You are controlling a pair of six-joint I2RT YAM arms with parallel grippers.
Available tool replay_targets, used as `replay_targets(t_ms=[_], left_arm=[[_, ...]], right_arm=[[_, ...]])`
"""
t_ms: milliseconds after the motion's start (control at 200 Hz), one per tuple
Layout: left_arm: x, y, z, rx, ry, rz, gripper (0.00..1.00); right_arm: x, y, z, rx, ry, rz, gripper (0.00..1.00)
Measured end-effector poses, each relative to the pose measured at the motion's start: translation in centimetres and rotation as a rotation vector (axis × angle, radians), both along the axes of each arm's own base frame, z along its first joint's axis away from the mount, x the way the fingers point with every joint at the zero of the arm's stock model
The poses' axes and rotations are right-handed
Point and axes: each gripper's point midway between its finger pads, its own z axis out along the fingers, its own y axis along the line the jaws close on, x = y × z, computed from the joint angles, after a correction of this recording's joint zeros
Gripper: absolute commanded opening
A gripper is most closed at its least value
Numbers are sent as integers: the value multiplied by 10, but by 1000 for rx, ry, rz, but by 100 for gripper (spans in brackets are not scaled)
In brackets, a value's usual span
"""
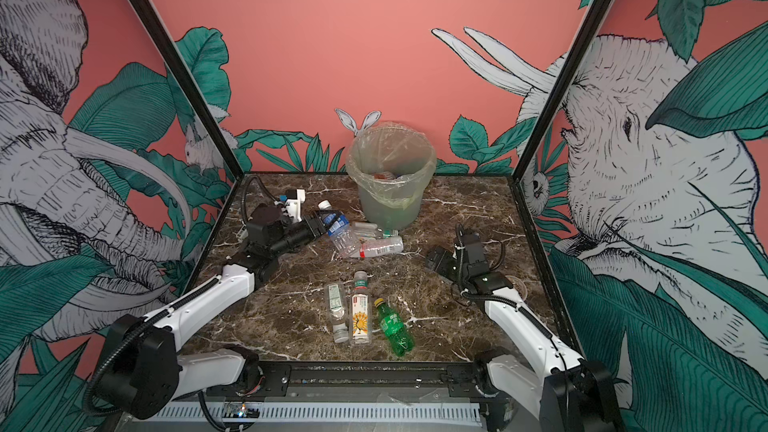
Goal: Throw the plastic bottles in the bin
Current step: 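Lift the Pocari Sweat bottle with the left gripper over the bin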
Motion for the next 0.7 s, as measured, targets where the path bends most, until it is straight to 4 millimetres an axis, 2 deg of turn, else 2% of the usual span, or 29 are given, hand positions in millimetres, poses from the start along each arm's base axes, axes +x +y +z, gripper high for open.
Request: replay_targets(t_ms=[170, 295, 515, 700], left_arm=[[-12, -2, -34, 15, 41, -41, 48], [-22, 1, -48, 35, 52, -56, 48], [-44, 10, -33, 59, -17, -62, 48], [-51, 14, -24, 68, -22, -60, 49]], right_arm=[[0, 0, -1, -2, 2, -2, 99], [0, -1, -1, -4, 2, -5, 99], [1, -2, -1, -8, 1, -9, 99], [1, -2, -1, -9, 0, -10, 99]])
